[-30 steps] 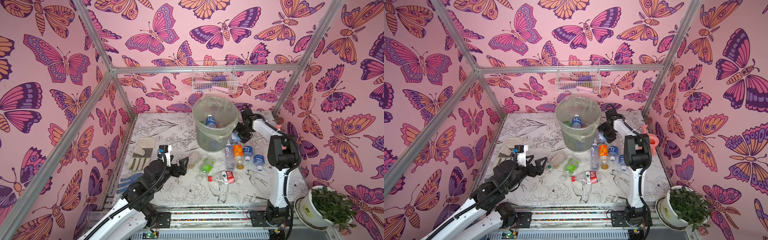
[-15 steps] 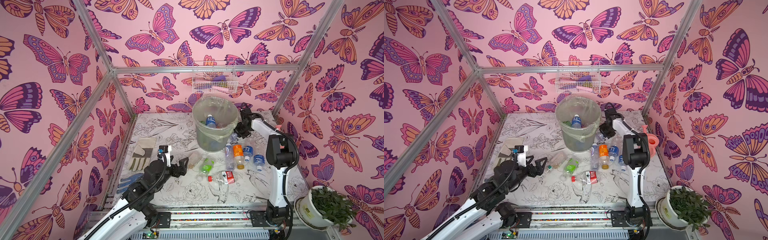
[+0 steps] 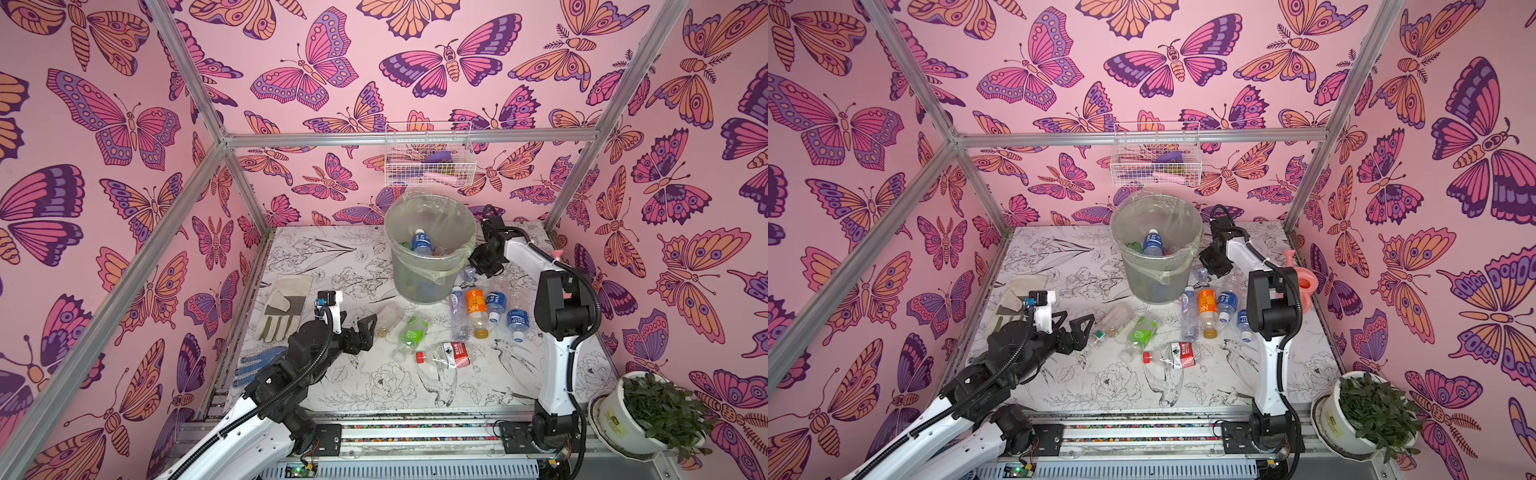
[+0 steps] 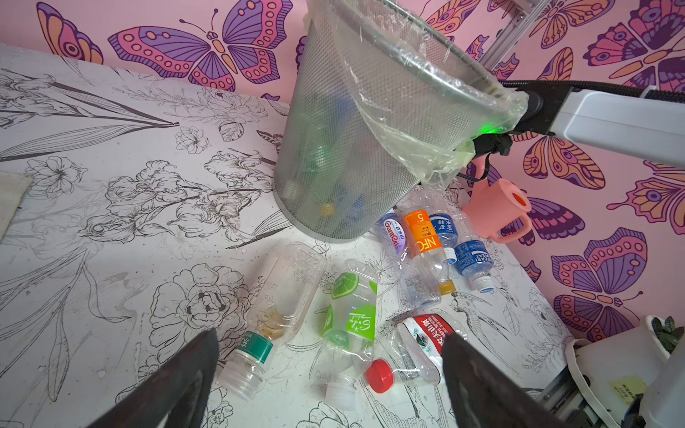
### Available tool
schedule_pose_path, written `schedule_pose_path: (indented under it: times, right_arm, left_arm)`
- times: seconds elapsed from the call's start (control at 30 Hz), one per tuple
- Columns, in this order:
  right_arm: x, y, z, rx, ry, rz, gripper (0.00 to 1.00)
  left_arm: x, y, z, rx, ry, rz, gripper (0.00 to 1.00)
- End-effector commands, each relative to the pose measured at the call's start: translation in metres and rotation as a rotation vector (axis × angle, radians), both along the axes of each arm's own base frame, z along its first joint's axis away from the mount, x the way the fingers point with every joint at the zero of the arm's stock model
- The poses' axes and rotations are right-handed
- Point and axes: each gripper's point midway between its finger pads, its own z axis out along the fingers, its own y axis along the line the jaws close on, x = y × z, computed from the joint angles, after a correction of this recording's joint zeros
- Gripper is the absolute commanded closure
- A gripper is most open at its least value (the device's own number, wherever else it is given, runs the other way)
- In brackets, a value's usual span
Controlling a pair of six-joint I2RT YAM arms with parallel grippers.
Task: Throw the plastic bottles in the bin
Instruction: Pick up the plastic bottle from the top-right of the table, then throw the plastic bottle into the trash bin.
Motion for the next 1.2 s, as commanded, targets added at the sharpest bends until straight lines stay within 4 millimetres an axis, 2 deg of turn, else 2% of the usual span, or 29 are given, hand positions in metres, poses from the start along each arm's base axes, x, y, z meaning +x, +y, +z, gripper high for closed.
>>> schedule_pose_path:
  times: [0.0, 0.13, 0.23, 0.33, 0.53, 0.67, 0.77, 0.87, 1.03, 1.17]
  right_arm:
    - [-0.011, -0.007, 0.041, -0.049, -0.066, 0.019, 1.00]
    - [-0.023, -0.019, 0.079, -0.107, -0.141, 0.020, 1.00]
    - [-0.031, -0.028, 0.117, -0.160, -0.227, 0.026, 1.00]
    - [-0.040, -0.032, 0.158, -0.242, -0.333, 0.069, 1.00]
    - [-0.075, -0.028, 0.253, -0.570, -0.574, 0.164, 1.00]
    - [-0.091, -0.002, 0.304, -0.746, -0.775, 0.265, 1.00]
    - [-0.097, 0.028, 0.321, -0.723, -0.979, 0.379, 1.00]
    - [-0.112, 0.066, 0.336, -0.652, -1.210, 0.552, 1.00]
    - [-0.139, 0.119, 0.345, -0.505, -1.396, 0.821, 1.00]
    - [-0.154, 0.143, 0.349, -0.454, -1.465, 0.942, 1.00]
  left_arm:
    - [-0.002, 0.003, -0.006, 0.009, 0.011, 0.010, 0.04]
    - [-0.002, 0.004, -0.007, 0.009, 0.013, 0.015, 0.04]
    - [-0.001, 0.004, -0.008, 0.013, 0.014, 0.017, 0.04]
    - [0.001, 0.002, -0.009, 0.022, 0.022, 0.013, 0.04]
    - [0.004, -0.002, -0.014, 0.032, 0.037, 0.006, 0.04]
    - [0.006, -0.005, -0.016, 0.038, 0.044, 0.003, 0.04]
    - [0.007, -0.007, -0.017, 0.040, 0.045, -0.001, 0.04]
    - [0.008, -0.008, -0.017, 0.043, 0.044, -0.005, 0.04]
    - [0.009, -0.007, -0.017, 0.047, 0.038, 0.000, 0.04]
    - [0.009, -0.008, -0.017, 0.048, 0.040, -0.005, 0.04]
